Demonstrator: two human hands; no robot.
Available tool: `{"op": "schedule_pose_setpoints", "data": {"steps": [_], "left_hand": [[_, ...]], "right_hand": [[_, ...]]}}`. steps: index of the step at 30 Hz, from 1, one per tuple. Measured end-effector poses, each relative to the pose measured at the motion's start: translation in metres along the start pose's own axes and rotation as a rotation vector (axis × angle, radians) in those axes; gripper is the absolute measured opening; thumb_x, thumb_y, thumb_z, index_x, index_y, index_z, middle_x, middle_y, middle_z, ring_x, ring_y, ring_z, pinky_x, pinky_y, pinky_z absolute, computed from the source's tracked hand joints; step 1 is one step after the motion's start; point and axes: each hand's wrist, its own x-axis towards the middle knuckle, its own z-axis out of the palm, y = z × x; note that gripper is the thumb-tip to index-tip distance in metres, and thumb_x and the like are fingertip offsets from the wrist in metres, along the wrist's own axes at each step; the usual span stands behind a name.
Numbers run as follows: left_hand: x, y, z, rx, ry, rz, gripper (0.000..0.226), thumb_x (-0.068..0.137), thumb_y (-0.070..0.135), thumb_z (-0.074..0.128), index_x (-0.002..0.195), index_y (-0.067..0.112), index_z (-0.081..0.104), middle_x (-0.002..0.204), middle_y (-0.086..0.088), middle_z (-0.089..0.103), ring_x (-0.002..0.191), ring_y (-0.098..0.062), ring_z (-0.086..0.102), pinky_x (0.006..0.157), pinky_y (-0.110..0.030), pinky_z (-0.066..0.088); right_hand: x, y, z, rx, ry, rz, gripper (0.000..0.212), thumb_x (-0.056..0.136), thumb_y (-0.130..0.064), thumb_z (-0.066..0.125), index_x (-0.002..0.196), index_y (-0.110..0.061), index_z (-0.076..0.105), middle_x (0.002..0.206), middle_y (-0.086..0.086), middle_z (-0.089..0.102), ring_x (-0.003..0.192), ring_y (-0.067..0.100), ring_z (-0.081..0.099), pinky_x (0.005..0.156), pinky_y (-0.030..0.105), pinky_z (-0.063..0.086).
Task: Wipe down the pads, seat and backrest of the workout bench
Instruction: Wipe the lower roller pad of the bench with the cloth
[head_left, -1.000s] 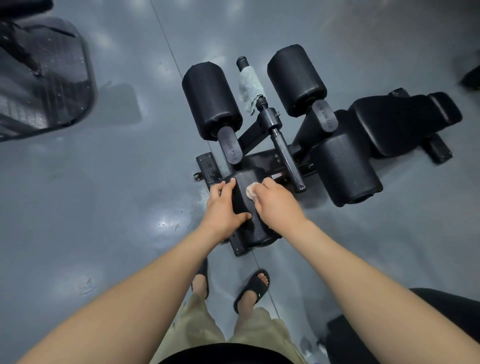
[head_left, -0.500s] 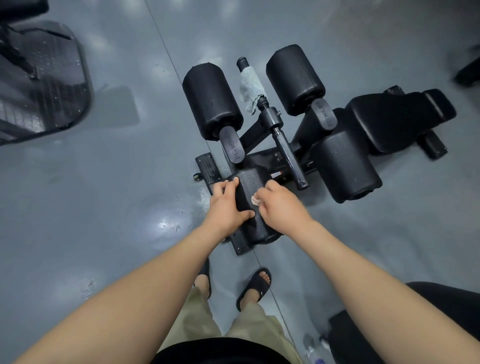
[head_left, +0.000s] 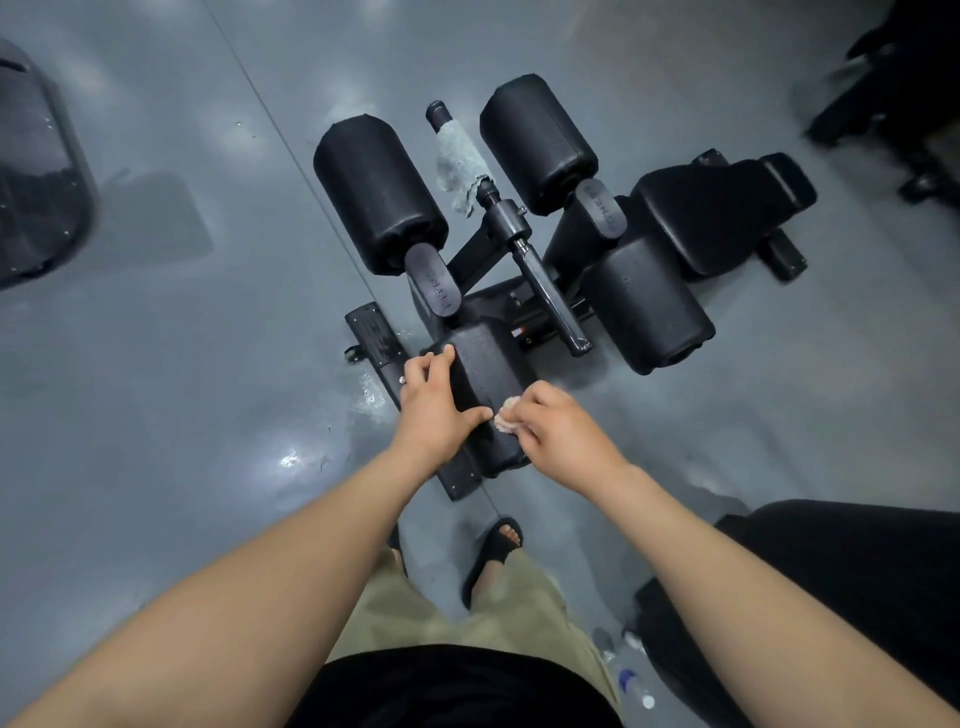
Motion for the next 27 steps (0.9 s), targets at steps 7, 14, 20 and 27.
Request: {"op": "schedule_pose_setpoints", "data": {"steps": [7, 14, 20, 27], "left_hand": [[-0.005, -0.002, 0.005, -0.028, 0.045, -0.003, 0.102, 0.077, 0.040, 0.084, 0.157, 0.032, 0.022, 0.152, 0.001, 0.019, 0.142, -0.030, 0.029, 0.119, -0.044, 0.031], [-0.027, 0.006, 0.021, -0.102, 0.221, -0.043, 0.071, 0.080, 0.032, 0.083, 0.140, 0.035, 0.044, 0.133, 0.000, 0.032, 0.123, -0.026, 0.048, 0.106, -0.035, 0.042], [-0.038, 0.021, 0.031, -0.134, 0.234, -0.145, 0.060, 0.086, 0.033, 0.077, 0.139, 0.034, 0.048, 0.122, -0.002, 0.044, 0.111, -0.023, 0.059, 0.102, -0.038, 0.048], [-0.067, 0.026, 0.053, -0.246, 0.260, -0.264, 0.062, 0.094, 0.028, 0.068, 0.147, 0.045, 0.039, 0.133, -0.007, 0.043, 0.098, -0.028, 0.065, 0.098, -0.038, 0.050]], "right_hand": [[0.040, -0.008, -0.011, -0.077, 0.007, 0.025, 0.023, 0.089, -0.009, 0.064, 0.111, -0.012, 0.069, 0.103, 0.009, 0.058, 0.095, 0.032, 0.058, 0.079, 0.035, 0.045], [0.015, 0.019, -0.012, 0.044, -0.028, -0.065, 0.019, 0.086, -0.010, 0.070, 0.104, -0.017, 0.074, 0.093, 0.001, 0.055, 0.084, 0.023, 0.060, 0.069, 0.028, 0.045], [-0.001, 0.043, -0.024, 0.051, -0.201, -0.250, 0.020, 0.083, -0.014, 0.066, 0.101, -0.021, 0.074, 0.094, 0.000, 0.054, 0.080, 0.020, 0.060, 0.072, 0.034, 0.051], [0.012, 0.047, -0.017, 0.077, -0.115, -0.323, 0.020, 0.087, -0.009, 0.065, 0.106, -0.014, 0.072, 0.097, 0.007, 0.053, 0.084, 0.029, 0.060, 0.077, 0.043, 0.053]]}}
